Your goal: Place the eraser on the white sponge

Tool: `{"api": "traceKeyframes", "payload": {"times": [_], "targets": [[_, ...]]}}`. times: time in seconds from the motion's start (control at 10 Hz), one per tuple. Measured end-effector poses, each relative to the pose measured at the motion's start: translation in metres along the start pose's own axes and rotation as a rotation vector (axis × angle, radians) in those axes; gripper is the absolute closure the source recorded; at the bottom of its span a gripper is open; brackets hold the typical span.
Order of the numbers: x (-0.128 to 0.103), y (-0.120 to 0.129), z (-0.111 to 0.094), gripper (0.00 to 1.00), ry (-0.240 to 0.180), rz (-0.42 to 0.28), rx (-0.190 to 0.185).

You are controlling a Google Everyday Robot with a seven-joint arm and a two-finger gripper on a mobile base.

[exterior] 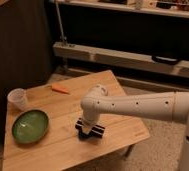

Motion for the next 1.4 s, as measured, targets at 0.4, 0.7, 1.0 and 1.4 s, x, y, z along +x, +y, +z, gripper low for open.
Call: {"api": "traceKeyframes", "payload": {"times": [0.4, 0.7, 1.0, 1.4], "targets": [[0.016, 0.007, 0.021, 1.0, -0.002, -0.046, 0.036], [0.008, 0.016, 0.024, 1.0, -0.041, -0.043, 0.034], [0.002, 0.017, 0.029, 1.0, -0.066, -0.049, 0.052], [0.006, 0.003, 0.029, 1.0, -0.06, -0.07, 0.067]]}}
